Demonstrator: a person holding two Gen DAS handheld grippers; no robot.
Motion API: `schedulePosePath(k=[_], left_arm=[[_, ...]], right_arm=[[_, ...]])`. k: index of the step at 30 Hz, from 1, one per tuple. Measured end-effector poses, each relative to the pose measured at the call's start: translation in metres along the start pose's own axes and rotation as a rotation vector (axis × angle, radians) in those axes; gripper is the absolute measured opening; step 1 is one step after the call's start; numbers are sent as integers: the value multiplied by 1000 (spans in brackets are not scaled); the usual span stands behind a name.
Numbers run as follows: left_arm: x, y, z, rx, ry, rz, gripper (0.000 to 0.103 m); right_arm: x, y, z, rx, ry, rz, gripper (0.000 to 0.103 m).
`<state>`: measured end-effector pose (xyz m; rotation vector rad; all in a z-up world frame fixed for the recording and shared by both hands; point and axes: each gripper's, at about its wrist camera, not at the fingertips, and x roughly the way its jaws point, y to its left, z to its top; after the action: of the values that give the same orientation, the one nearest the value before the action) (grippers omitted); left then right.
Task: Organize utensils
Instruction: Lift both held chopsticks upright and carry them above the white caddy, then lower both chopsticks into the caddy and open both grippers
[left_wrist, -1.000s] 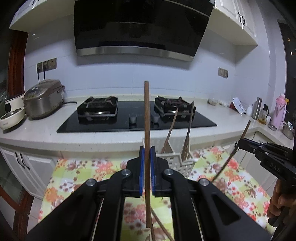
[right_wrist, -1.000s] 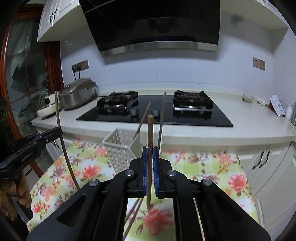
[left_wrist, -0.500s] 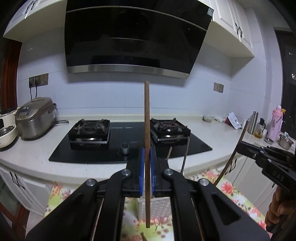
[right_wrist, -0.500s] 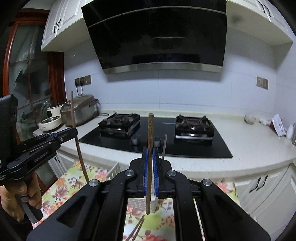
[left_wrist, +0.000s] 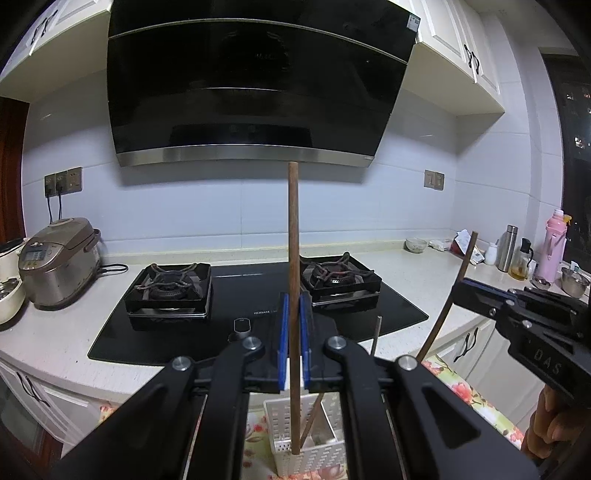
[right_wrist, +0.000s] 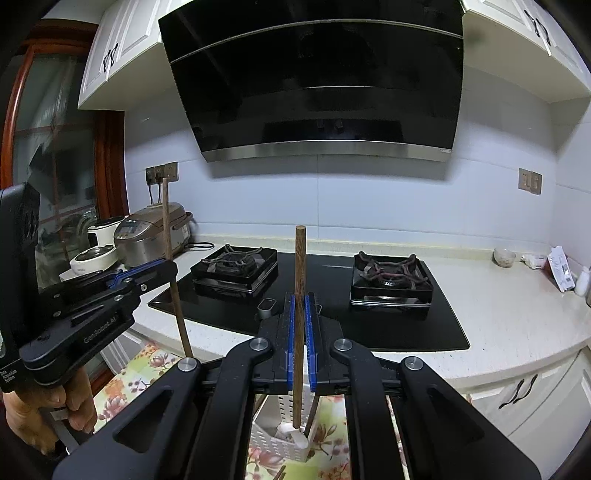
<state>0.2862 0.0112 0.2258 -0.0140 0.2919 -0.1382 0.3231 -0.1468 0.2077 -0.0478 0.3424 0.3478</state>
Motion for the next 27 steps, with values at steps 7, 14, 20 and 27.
schedulePosePath(k=[7,14,20,27], left_arm=[[28,9,-5,-19,13,9,6],[56,20,-26,-51,51,15,6],[78,27,-51,-70,98,22,6],[98,27,-75,-76,175,23,6]], right_arm=[[21,-4,-3,-1,24,-8,8],[47,-7,-17,8,71,-11,8],[67,-12,-34,20,121,-15,8],[84,-16,-51,37,193,0,8]])
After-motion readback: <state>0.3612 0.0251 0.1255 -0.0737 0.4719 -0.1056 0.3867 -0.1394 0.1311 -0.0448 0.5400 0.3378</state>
